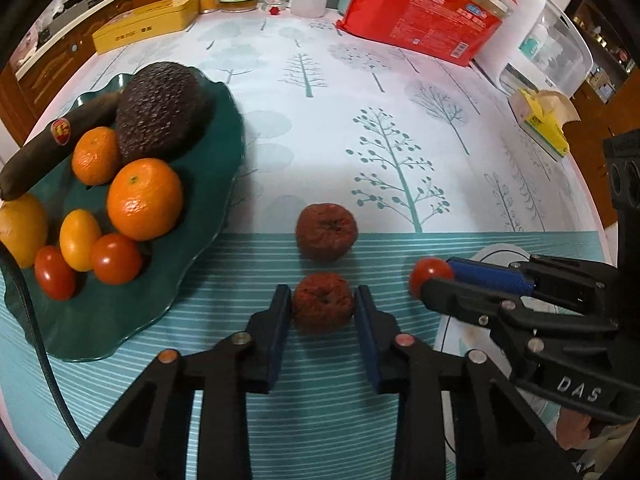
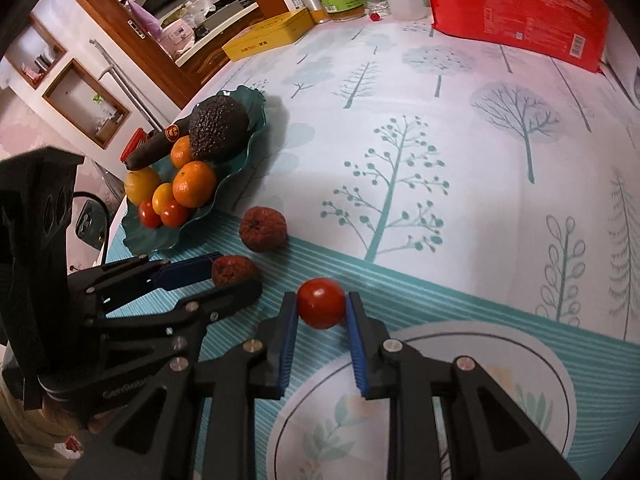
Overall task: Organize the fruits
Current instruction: 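Grasp a wrinkled dark-red fruit with the left tool while the right tool grasps a cherry tomato, then carry the wrinkled fruit and cherry tomato over the green plate, then lower both fruits onto the plate and open both tools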
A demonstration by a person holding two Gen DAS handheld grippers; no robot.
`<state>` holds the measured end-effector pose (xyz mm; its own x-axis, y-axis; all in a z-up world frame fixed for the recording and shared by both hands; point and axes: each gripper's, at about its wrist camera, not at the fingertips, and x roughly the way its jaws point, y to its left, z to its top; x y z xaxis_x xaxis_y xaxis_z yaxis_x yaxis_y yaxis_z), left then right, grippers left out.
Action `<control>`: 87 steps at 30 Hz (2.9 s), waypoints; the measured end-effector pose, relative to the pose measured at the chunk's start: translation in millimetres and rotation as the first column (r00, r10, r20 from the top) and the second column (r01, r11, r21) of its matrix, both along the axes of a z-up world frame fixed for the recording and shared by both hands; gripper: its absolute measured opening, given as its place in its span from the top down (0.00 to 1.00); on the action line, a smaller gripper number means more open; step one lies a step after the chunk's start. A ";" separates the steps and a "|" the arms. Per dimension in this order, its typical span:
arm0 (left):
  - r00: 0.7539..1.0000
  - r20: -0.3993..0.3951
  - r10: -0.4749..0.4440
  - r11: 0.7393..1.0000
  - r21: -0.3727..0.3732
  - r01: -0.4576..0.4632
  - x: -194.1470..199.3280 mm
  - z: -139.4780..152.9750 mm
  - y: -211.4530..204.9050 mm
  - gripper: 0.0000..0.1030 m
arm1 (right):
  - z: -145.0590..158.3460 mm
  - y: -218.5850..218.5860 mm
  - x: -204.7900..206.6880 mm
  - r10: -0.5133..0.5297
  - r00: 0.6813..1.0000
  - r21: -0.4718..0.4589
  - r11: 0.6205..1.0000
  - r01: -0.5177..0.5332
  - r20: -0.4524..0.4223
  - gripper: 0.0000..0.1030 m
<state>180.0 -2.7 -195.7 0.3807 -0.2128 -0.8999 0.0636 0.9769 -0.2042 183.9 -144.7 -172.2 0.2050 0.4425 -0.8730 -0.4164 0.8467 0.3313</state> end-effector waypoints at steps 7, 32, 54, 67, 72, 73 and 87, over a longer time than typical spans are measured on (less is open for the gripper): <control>1.000 -0.006 -0.022 1.000 0.005 0.022 -10.7 4.9 -3.6 0.73 | 4.5 -0.9 -11.3 -0.011 1.000 0.005 1.000 0.011 0.012 0.77; 0.979 0.160 -0.128 0.992 0.040 0.123 -135.6 131.1 49.5 0.73 | 105.5 43.2 -135.9 -0.071 0.979 0.002 0.997 0.072 0.193 0.77; 0.928 0.369 -0.041 0.976 0.214 -0.042 -84.5 283.3 177.7 0.73 | 283.3 140.2 -86.5 0.003 0.898 -0.051 0.998 0.022 0.441 0.77; 0.986 0.159 0.042 0.984 0.167 -0.069 30.0 177.1 236.2 0.73 | 168.1 221.0 27.9 0.018 0.973 -0.137 0.990 0.014 0.229 0.77; 0.995 0.072 0.070 0.991 0.110 -0.078 58.0 117.6 254.6 0.73 | 88.3 230.7 45.0 0.015 0.999 -0.140 0.990 -0.008 0.048 0.77; 0.996 0.053 0.077 0.992 0.098 -0.082 64.0 104.0 258.7 0.73 | 78.6 232.7 45.1 0.016 0.999 -0.144 0.989 -0.012 0.032 0.77; 0.995 -0.064 0.074 0.997 0.028 -0.072 97.6 34.4 261.5 0.72 | 17.0 254.5 50.6 0.072 0.997 -0.193 0.978 -0.075 -0.019 0.75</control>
<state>277.7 258.8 -161.3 0.3347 -0.1628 -0.9282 -0.0210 0.9834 -0.1800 234.5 109.9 -155.2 0.1671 0.2781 -0.9459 -0.4768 0.8625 0.1694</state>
